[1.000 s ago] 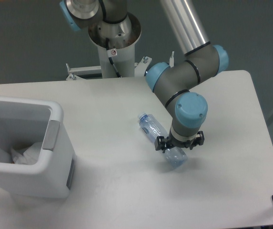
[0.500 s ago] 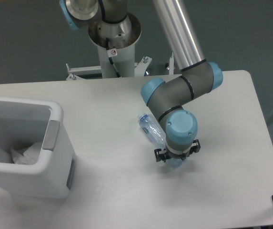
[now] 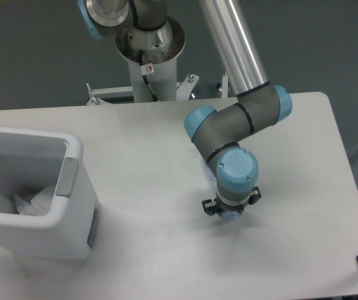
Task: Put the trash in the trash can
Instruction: 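Grasp the water bottle near its base and lift it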
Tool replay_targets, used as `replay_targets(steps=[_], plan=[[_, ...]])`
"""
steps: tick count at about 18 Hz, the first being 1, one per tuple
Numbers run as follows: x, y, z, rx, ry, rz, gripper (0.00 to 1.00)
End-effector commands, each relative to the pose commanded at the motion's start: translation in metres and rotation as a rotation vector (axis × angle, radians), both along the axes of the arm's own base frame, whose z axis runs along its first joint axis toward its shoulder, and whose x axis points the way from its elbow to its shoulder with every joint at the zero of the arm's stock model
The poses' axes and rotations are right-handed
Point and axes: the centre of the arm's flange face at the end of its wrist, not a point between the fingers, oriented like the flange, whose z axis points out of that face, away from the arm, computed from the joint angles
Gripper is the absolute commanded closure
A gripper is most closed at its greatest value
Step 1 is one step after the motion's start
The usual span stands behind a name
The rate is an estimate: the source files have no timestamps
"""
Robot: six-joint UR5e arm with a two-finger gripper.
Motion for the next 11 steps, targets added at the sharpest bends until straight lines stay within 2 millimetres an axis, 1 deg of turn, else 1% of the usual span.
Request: replay_targets(steps=[4,6,8,10,11], plan=[[-0.004,0.006,0.013,0.054,-0.008,0.023,0.41],[-0.007,0.007,0.022,0.081,-0.009,0.030,0.41],[-0.009,0.006,0.033,0.121,-0.018,0.037,0.41],[-0.017,0.002,0.045,0.170,-0.029,0.058,0.41],[-0.019,0.004,0.050,0.194,-0.035,0.069,0.41]])
